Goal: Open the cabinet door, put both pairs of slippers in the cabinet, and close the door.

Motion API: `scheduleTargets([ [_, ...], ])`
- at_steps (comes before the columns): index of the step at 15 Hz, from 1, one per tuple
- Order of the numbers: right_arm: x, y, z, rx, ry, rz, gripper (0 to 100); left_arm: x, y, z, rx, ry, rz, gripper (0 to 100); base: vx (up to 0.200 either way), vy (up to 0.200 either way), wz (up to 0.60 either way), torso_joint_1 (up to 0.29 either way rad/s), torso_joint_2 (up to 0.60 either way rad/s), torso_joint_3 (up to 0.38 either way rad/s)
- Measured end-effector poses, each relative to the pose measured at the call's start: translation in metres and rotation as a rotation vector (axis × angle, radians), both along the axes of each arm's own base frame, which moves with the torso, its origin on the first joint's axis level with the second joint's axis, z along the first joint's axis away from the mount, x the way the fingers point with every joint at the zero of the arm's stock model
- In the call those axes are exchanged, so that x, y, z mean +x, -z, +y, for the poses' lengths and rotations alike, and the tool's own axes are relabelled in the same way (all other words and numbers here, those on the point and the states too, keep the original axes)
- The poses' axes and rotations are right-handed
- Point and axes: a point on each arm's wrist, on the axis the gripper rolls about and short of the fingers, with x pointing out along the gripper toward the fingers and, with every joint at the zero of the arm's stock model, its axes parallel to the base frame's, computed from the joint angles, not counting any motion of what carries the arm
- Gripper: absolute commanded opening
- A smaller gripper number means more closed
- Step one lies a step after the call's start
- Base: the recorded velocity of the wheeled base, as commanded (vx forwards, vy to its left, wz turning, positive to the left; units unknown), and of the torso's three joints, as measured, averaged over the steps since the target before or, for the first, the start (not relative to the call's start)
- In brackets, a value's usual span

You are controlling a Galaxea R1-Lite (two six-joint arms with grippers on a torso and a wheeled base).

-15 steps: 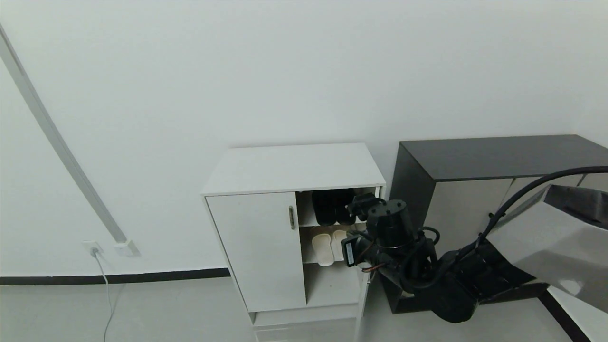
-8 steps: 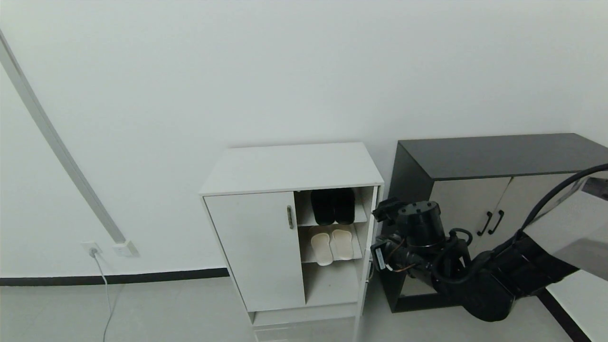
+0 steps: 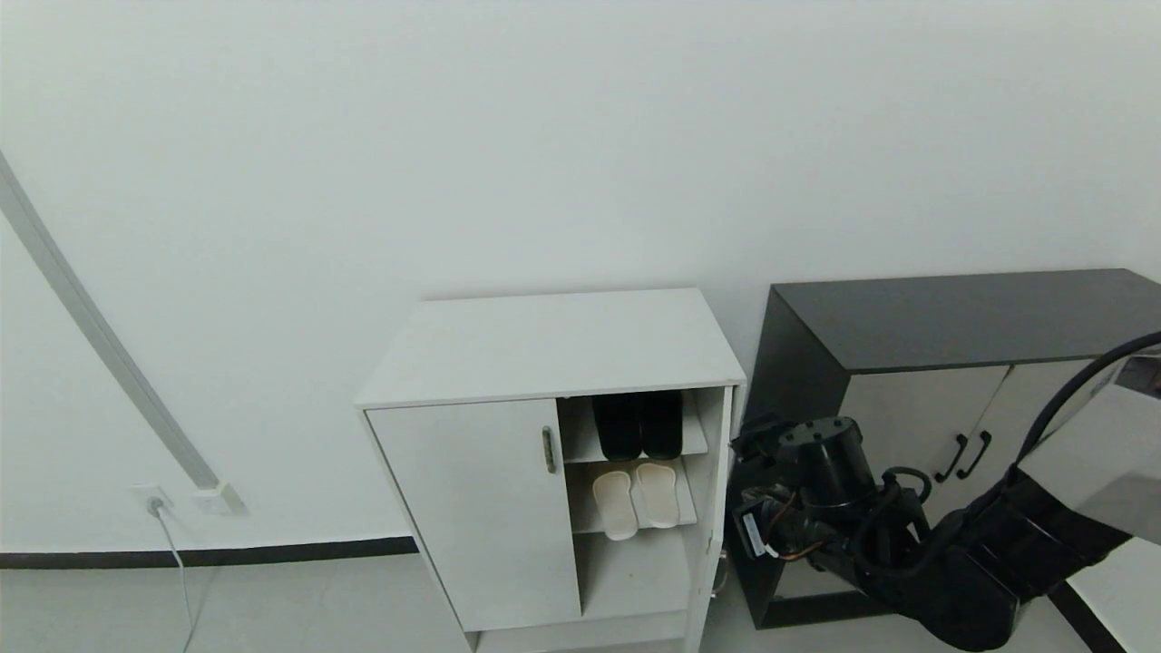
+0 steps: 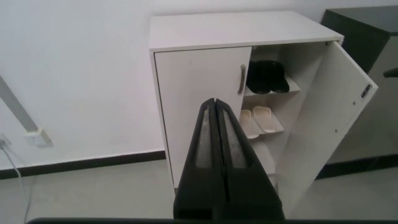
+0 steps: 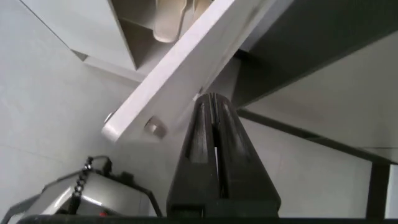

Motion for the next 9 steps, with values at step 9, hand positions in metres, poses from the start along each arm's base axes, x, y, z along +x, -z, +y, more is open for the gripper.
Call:
scheduleTargets([
  [9, 0.023, 0.008, 0.021, 0.045, -0.003, -0.016, 0, 0.0, 0.0, 0.0, 0.0, 0.001, 0.0, 0, 0.0, 0.0, 0.0, 0.0, 0.0, 0.0],
])
